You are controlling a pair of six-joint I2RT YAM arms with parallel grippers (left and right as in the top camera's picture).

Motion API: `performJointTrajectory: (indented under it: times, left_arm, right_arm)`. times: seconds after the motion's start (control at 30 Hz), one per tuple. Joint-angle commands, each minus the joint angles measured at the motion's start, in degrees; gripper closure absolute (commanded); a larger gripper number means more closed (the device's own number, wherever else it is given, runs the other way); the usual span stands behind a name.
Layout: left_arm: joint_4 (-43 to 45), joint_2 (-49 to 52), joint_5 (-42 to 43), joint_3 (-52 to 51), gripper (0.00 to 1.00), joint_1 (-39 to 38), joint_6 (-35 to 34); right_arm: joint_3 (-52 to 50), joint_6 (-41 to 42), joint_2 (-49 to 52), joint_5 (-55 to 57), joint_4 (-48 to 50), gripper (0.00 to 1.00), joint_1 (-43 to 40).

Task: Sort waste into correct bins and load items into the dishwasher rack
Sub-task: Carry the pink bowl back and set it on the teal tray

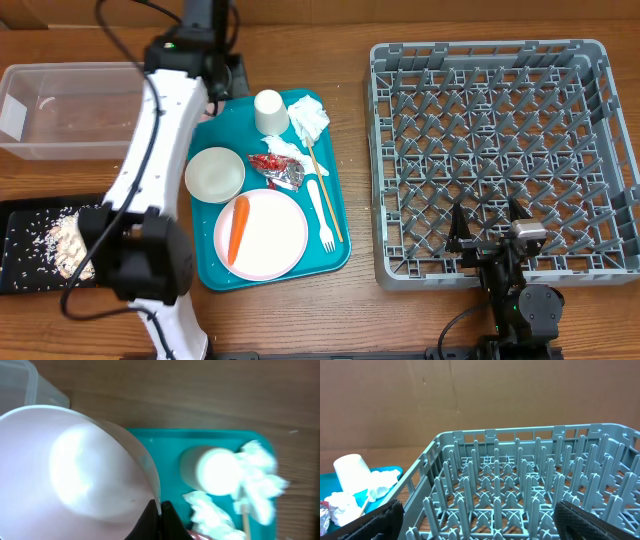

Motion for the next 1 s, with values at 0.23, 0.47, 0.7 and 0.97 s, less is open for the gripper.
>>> performJointTrajectory:
  times: [0.23,0.47,0.7,0.97]
  left_arm:
    - [0.2,7.54,-1.05,1.07,0.96,0.0,-1.42]
    - [-0.15,11.82,1.81,1.05,0.96,-0.02,-4.07]
    - [-0.17,13.7,3.02,1.05,0.96,0.0,-4.66]
    - [-0.48,13.7,3.04,1.11,0.82,0.0,-4.59]
  right_arm:
    - [-0.59,0.26,-0.68,0.33,0.15,0.0,-0.26]
    - [-0.59,0.26,-0.68,0.33,0.15,0.0,-0.26]
    - [-0.59,0.26,-0.68,0.33,0.15,0.0,-0.26]
    - [-0.59,0.26,-0.68,0.33,0.15,0.0,-0.26]
